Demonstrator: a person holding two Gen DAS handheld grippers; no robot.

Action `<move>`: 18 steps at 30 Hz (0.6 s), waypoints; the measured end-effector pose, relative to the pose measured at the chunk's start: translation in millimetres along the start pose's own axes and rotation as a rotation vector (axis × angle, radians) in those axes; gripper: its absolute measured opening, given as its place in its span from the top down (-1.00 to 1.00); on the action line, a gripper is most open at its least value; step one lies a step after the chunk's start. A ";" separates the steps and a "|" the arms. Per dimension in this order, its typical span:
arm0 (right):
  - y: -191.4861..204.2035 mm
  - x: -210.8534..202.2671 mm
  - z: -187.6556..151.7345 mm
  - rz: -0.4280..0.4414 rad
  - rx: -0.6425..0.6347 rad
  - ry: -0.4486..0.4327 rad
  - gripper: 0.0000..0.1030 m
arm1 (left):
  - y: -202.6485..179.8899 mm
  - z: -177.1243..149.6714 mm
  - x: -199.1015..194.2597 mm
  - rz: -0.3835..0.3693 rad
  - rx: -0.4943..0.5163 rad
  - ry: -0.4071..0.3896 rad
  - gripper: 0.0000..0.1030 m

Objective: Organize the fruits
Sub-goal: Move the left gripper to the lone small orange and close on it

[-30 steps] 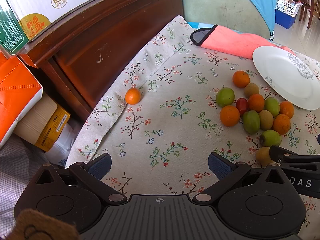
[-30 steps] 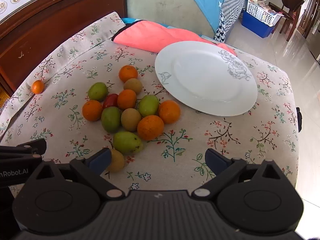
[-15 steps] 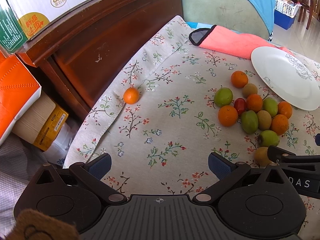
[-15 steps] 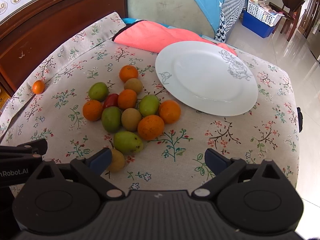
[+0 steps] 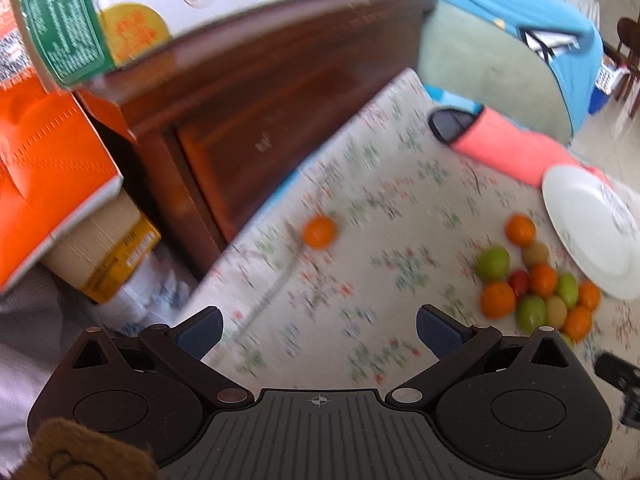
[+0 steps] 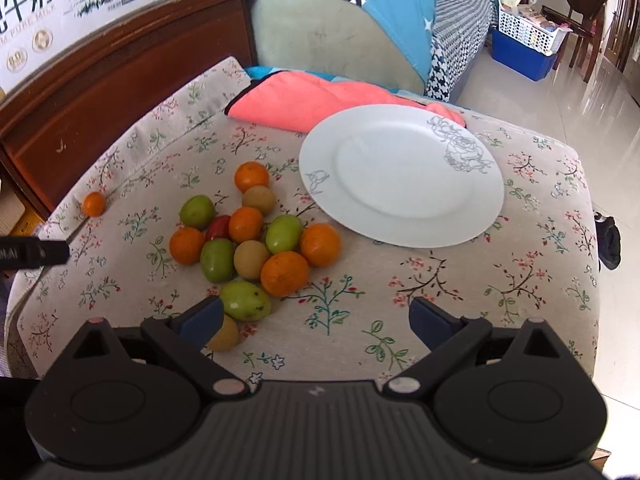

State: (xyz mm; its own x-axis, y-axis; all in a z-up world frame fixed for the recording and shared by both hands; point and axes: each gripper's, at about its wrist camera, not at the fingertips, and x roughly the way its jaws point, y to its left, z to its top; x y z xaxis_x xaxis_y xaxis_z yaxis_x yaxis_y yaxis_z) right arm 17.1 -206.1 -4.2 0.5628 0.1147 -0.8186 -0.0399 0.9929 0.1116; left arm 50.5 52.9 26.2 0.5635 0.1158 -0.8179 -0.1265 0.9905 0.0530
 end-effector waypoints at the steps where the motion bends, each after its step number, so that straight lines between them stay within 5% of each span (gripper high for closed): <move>1: -2.8 -1.2 -1.0 0.013 0.004 -0.010 -0.92 | 3.5 3.9 -0.1 0.009 0.004 -0.012 -1.00; 9: -18.0 -5.4 -12.6 0.071 0.008 -0.013 -0.87 | 27.5 35.0 13.7 0.030 0.018 -0.045 -1.00; 18: -20.3 -1.0 -15.0 0.093 0.026 0.007 -0.71 | 17.2 43.4 43.8 -0.082 -0.031 0.058 -0.98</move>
State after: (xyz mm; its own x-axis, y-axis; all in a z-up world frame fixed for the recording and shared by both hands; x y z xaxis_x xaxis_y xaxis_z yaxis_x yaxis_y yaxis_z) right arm 5.0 -225.9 -14.1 0.5515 0.2063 -0.8083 -0.0697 0.9769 0.2019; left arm 108.5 78.1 16.2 0.5245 0.0293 -0.8509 -0.1075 0.9937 -0.0320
